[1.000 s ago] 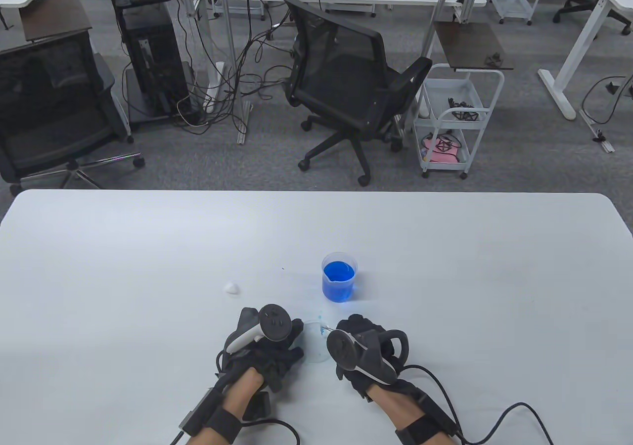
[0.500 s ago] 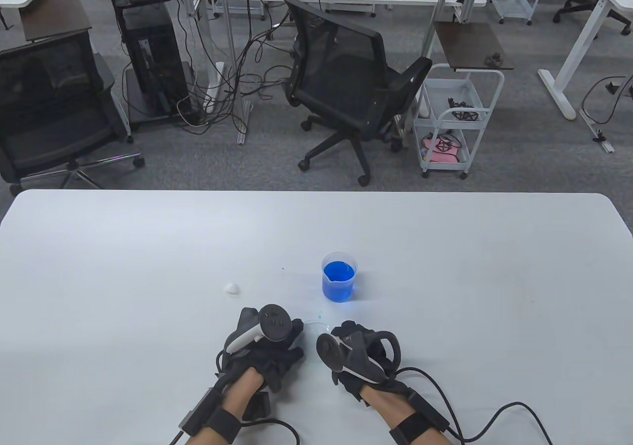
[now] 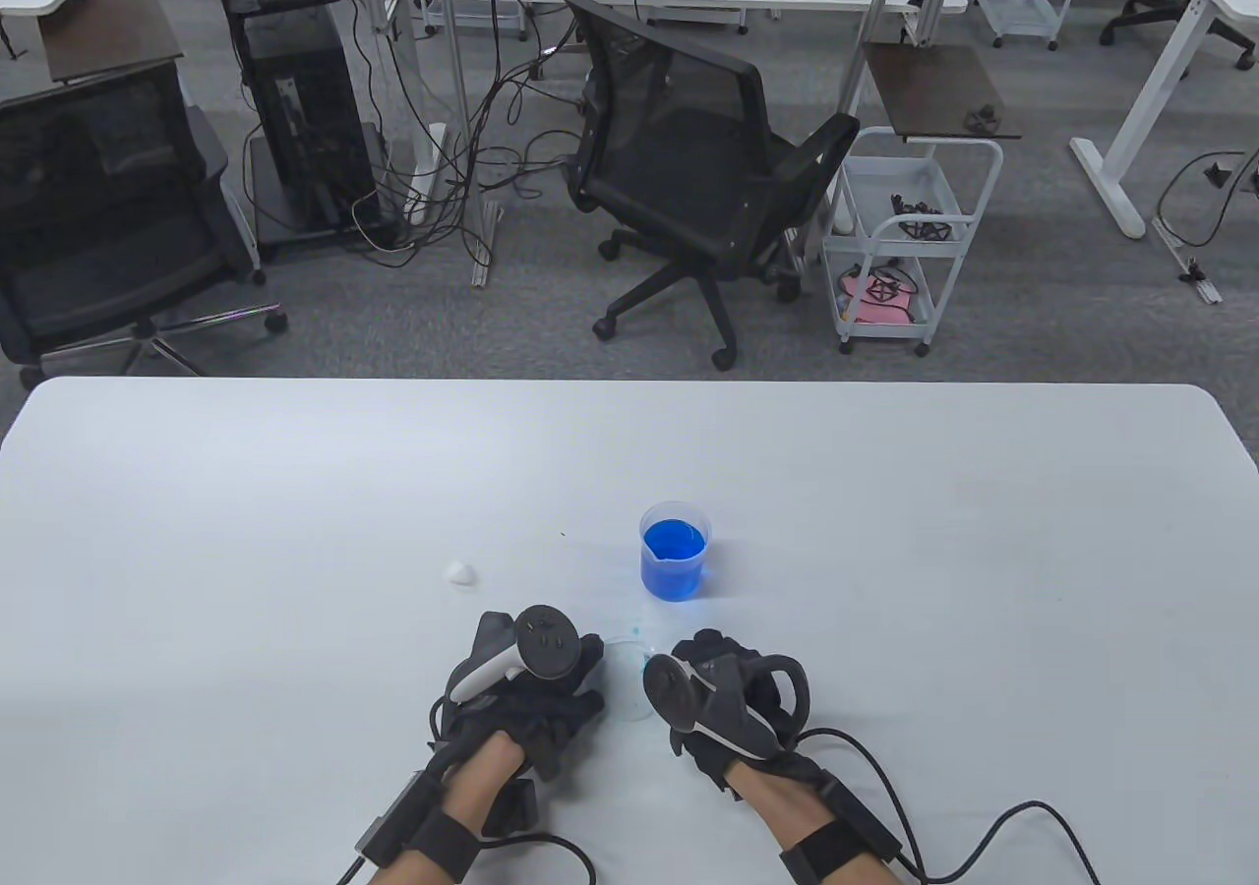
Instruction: Dip tweezers-held cotton tuft into dye solution and dot onto culture dish
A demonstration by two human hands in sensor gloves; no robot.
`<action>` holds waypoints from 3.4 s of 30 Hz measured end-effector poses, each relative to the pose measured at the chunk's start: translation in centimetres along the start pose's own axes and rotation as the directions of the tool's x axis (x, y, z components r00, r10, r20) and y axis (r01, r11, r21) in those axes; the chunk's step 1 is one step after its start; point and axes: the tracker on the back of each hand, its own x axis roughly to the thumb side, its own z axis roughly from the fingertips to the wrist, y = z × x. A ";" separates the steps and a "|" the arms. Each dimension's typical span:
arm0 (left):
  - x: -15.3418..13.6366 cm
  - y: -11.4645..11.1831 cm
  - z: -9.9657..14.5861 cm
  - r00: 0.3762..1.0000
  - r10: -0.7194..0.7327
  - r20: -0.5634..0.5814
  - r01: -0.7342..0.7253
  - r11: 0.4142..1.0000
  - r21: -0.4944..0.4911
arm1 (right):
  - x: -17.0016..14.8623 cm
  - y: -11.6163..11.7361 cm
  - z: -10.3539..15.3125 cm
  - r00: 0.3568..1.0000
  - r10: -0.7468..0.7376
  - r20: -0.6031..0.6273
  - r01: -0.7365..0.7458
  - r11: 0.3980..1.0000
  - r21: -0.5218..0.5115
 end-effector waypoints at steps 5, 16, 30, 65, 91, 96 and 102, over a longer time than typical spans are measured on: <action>0.0 0.0 0.0 1.000 0.000 0.000 0.000 1.000 0.000 | 0.3 0.6 0.0 1.000 0.014 0.009 -0.014 1.000 0.019; 0.0 0.0 0.0 1.000 0.000 0.000 0.000 1.000 0.000 | -0.5 -2.9 0.9 0.997 -0.079 -0.010 0.078 0.993 -0.088; 0.0 0.1 0.0 1.000 0.001 -0.003 -0.001 1.000 -0.003 | 0.3 0.2 0.7 1.000 -0.012 0.022 0.011 1.000 0.023; 0.0 0.1 0.0 1.000 0.000 -0.004 0.000 1.000 -0.003 | 0.8 -2.1 1.7 0.996 -0.079 0.050 0.081 0.996 -0.044; 0.0 0.1 0.0 1.000 0.002 -0.003 -0.002 1.000 -0.003 | 1.4 -0.4 0.3 0.998 -0.039 0.048 0.040 0.999 -0.015; 0.0 0.1 0.0 1.000 0.002 -0.003 -0.002 1.000 -0.003 | 1.7 0.9 0.2 0.998 -0.009 0.066 0.007 1.000 0.023; 0.0 0.1 0.0 1.000 0.002 -0.003 -0.002 1.000 -0.003 | 1.4 -0.3 0.2 0.998 -0.039 0.053 0.039 0.999 -0.015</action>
